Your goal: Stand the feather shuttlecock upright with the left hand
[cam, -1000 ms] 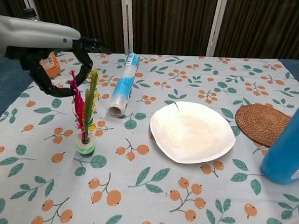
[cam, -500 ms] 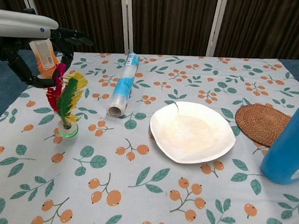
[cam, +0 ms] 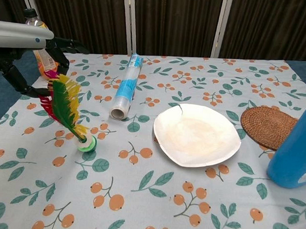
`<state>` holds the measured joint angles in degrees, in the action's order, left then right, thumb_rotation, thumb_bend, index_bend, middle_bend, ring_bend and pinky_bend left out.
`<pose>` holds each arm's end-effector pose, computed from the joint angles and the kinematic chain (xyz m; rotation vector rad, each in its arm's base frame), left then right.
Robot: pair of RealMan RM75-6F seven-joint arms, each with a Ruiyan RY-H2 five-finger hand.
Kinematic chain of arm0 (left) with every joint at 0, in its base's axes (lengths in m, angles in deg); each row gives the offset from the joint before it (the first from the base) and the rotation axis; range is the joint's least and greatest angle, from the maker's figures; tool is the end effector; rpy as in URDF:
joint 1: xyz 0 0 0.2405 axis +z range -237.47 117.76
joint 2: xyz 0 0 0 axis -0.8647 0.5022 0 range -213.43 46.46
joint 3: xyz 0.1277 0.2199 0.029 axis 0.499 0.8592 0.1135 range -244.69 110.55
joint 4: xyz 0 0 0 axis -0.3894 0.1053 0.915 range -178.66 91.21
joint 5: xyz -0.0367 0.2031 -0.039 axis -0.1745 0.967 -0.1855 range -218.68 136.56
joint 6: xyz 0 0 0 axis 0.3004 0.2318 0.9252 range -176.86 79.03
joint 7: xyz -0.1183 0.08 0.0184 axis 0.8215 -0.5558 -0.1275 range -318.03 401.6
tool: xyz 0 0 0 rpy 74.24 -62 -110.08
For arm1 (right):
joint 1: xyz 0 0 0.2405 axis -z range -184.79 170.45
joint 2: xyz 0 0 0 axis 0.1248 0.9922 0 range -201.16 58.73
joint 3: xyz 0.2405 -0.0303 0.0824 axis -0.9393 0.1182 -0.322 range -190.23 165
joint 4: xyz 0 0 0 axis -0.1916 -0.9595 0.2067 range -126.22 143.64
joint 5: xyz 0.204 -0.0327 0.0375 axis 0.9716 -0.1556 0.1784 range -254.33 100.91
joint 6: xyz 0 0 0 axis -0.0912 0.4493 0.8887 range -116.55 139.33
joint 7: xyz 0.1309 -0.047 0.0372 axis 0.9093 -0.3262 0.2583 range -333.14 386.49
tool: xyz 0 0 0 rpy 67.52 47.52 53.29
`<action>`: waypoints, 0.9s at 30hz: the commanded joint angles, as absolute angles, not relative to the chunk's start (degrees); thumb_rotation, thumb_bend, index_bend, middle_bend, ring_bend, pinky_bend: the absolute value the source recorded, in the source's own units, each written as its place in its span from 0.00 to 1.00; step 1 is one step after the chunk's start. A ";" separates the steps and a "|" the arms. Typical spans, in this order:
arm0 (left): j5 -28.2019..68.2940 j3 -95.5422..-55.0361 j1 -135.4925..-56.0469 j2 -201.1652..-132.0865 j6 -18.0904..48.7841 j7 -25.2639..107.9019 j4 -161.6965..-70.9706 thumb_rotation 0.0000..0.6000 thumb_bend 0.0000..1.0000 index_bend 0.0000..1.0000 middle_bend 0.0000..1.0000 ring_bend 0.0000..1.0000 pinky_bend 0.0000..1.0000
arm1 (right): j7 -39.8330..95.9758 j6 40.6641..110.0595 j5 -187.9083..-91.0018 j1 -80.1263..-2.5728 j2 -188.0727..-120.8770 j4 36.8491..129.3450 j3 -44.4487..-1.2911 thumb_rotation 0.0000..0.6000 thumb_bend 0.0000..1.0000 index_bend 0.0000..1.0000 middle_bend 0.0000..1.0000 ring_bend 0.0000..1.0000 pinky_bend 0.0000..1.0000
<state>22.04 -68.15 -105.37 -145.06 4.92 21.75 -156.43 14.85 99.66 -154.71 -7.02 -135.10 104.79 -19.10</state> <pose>-0.1364 0.2947 0.0759 -2.0549 -0.9251 -0.7963 -0.3242 -0.1636 0.1776 1.2105 -0.8303 0.7211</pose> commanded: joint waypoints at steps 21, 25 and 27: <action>25.34 -68.57 -101.26 -143.37 6.67 26.24 -153.57 1.00 0.36 0.20 0.00 0.00 0.00 | 14.67 99.65 -154.59 -7.03 -135.13 104.85 -19.10 1.00 0.17 0.14 0.00 0.00 0.00; 26.86 -68.83 -99.70 -142.25 9.23 26.72 -154.16 1.00 0.35 0.14 0.00 0.00 0.00 | 14.70 99.58 -154.60 -7.06 -135.10 104.83 -19.08 1.00 0.17 0.14 0.00 0.00 0.00; 28.73 -68.66 -98.26 -141.65 11.73 26.33 -154.33 1.00 0.33 0.13 0.00 0.00 0.00 | 14.75 99.54 -154.62 -7.06 -135.08 104.85 -19.06 1.00 0.17 0.14 0.00 0.00 0.00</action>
